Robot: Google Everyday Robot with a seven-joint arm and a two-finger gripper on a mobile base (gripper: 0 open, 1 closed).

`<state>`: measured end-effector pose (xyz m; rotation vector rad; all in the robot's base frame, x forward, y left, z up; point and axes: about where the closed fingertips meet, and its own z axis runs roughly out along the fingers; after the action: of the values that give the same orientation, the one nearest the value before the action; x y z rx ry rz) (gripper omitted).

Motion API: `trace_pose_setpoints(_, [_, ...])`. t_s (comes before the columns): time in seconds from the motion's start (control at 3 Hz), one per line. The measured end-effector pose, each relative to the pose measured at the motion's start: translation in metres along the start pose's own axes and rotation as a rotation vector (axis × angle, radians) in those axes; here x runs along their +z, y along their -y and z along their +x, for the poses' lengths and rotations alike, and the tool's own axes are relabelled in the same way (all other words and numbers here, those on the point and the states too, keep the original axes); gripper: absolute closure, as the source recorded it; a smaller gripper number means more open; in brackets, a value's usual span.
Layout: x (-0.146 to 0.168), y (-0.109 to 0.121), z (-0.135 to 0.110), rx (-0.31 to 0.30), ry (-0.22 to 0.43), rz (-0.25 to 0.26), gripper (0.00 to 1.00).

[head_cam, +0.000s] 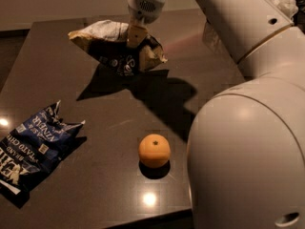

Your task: Pick brown chip bag

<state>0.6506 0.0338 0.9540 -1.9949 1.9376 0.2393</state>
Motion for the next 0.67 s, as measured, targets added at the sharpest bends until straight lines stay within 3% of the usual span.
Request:
trace_pose_setpoints(0.33, [-0.047,0.001,-0.010,-0.076,0.079,0.054,1.00])
trace_pose_setpoints(0.67, [-0.069,0.004,-0.011,-0.098,0.118,0.088,1.00])
